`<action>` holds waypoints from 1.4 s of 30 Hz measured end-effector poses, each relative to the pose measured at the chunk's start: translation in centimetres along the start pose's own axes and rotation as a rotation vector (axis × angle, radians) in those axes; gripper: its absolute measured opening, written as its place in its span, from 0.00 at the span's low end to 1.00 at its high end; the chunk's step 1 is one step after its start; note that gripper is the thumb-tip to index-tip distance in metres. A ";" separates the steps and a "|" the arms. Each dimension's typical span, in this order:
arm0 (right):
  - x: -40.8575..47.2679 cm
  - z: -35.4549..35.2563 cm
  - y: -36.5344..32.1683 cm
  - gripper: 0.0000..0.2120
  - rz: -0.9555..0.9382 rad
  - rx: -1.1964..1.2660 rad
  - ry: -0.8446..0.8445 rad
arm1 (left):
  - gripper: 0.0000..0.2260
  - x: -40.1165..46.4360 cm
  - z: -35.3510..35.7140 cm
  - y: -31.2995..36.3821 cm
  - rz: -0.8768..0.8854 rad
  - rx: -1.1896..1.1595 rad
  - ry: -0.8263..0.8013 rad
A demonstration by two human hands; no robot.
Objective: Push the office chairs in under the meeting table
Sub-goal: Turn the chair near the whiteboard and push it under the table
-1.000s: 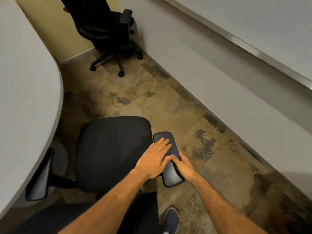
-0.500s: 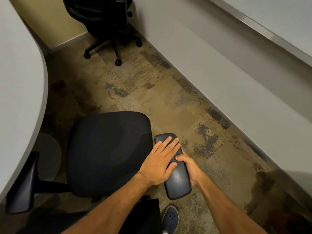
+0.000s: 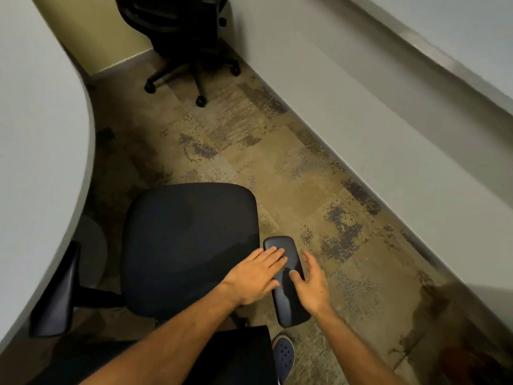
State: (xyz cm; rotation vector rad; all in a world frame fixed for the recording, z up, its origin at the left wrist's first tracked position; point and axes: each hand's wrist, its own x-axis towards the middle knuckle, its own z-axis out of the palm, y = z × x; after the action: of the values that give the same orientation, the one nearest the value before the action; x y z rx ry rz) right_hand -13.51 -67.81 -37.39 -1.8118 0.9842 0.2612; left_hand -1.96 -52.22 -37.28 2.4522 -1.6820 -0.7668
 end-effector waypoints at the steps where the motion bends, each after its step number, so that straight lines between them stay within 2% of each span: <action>1: -1.3 -0.2 -0.9 0.32 -0.045 -0.066 0.008 | 0.28 -1.1 -1.4 -0.7 -0.012 -0.011 -0.022; 5: -9.4 -1.2 -8.3 0.33 -0.266 -0.161 -0.169 | 0.22 -9.2 -9.2 -2.3 -0.076 -0.015 -0.035; 8: -15.3 -1.4 -13.6 0.33 -0.350 -0.257 -0.279 | 0.21 -16.0 -13.6 -1.8 -0.139 -0.035 -0.005; 13: -22.8 -1.8 -18.9 0.32 -0.428 -0.244 -0.417 | 0.20 -25.1 -17.1 -0.8 -0.237 -0.094 0.003; 17: -27.6 -1.8 -20.2 0.29 -0.527 -0.389 -0.515 | 0.20 -33.0 -18.0 0.9 -0.321 -0.156 0.092; 23: -33.2 -3.1 -18.2 0.32 -0.585 -0.613 -0.608 | 0.26 -43.2 -16.2 4.6 -0.565 -0.222 0.168; 25: -35.5 -3.2 -16.6 0.35 -0.596 -0.729 -0.567 | 0.28 -45.8 -15.3 6.0 -0.618 -0.244 0.184; 28: -38.2 -2.9 -13.5 0.35 -0.732 -0.969 -0.276 | 0.33 -48.3 -14.1 7.7 -0.667 -0.337 0.141; 29: -38.9 -2.7 -12.7 0.34 -0.790 -1.001 -0.173 | 0.36 -49.4 -13.7 8.3 -0.677 -0.376 0.122; 31: -39.4 -2.4 -11.8 0.29 -0.885 -0.914 -0.040 | 0.40 -50.7 -13.0 8.7 -0.687 -0.395 0.108; 33: -39.4 -2.5 -12.0 0.22 -0.946 -0.774 -0.006 | 0.40 -51.6 -12.8 8.9 -0.711 -0.379 0.118; 36: -38.6 -2.7 -12.9 0.12 -1.009 -0.696 0.030 | 0.36 -52.0 -12.7 9.0 -0.749 -0.309 0.142; 39: -37.0 -2.7 -14.1 0.10 -1.009 -0.707 0.013 | 0.28 -51.4 -13.3 8.3 -0.769 -0.326 0.211; 42: -34.2 -3.0 -15.8 0.10 -1.029 -0.741 -0.025 | 0.24 -50.4 -13.8 7.4 -0.759 -0.373 0.262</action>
State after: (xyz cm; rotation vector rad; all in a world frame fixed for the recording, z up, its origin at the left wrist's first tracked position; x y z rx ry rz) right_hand -24.82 -50.78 -5.66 -2.7206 -0.2107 -0.0174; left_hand -16.23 -13.22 -4.65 2.7163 -0.4365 -0.6773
